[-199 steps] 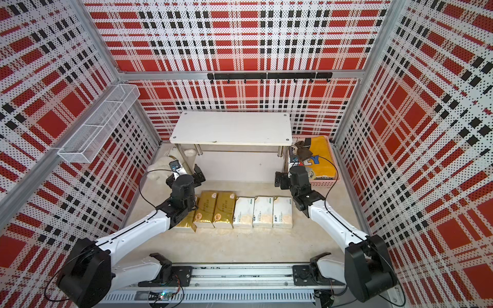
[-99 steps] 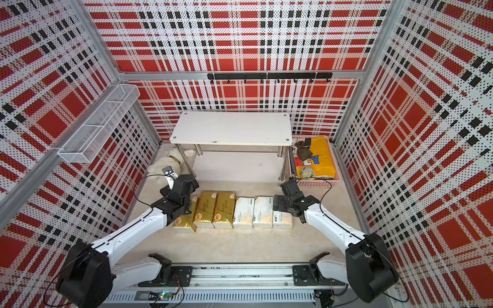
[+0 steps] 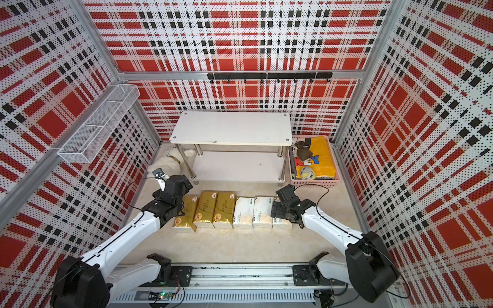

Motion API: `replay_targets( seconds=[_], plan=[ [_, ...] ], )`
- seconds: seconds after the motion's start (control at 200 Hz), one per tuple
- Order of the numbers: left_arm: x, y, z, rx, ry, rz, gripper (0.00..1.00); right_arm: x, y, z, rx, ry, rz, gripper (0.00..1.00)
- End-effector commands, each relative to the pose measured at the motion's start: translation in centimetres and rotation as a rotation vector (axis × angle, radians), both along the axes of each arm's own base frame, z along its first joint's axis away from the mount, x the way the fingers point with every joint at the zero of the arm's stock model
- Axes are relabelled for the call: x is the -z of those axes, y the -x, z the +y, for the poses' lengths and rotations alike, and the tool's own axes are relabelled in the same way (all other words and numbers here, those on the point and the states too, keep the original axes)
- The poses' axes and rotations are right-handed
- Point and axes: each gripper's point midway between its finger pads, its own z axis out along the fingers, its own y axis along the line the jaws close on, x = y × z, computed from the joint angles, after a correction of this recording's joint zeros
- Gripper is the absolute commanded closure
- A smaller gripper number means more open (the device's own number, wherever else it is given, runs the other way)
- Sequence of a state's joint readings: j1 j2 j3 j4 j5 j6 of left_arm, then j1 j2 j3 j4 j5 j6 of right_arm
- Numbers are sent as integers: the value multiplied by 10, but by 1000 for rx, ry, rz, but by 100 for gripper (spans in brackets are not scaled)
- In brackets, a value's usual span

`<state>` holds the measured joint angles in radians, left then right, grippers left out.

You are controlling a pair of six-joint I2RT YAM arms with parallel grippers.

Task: Place the tissue boxes on the shelf by color
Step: Pick up the box of tissues from the center of the board.

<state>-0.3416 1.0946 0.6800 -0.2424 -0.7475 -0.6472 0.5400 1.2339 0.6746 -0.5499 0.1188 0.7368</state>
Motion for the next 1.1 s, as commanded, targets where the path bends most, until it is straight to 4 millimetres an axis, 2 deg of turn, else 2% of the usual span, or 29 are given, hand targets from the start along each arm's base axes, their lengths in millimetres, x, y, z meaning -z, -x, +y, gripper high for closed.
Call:
replay_targets(
  seconds=[0.0, 0.15, 0.18, 0.416, 0.646, 0.957, 1.097],
  plan=[
    [-11, -2, 1, -6, 12, -16, 0, -8, -1, 0, 9, 13, -8, 6],
    [-13, -3, 3, -7, 19, -20, 0, 3, 2, 3, -14, 23, 28, 5],
    [-13, -3, 2, -6, 20, -19, 0, 5, 3, 3, -17, 24, 37, 0],
    [-9, -3, 3, -7, 21, -10, 0, 11, 6, -3, -9, 56, 45, 0],
    [-10, -2, 4, -11, 26, -18, 0, 29, 14, -14, 3, 121, 102, 0],
    [-14, -6, 3, -7, 30, -22, 0, 12, 17, -33, 69, 164, 48, 0],
    [-15, -6, 3, -9, 29, -24, 0, 11, 19, -38, 69, 166, 50, 0]
  ],
)
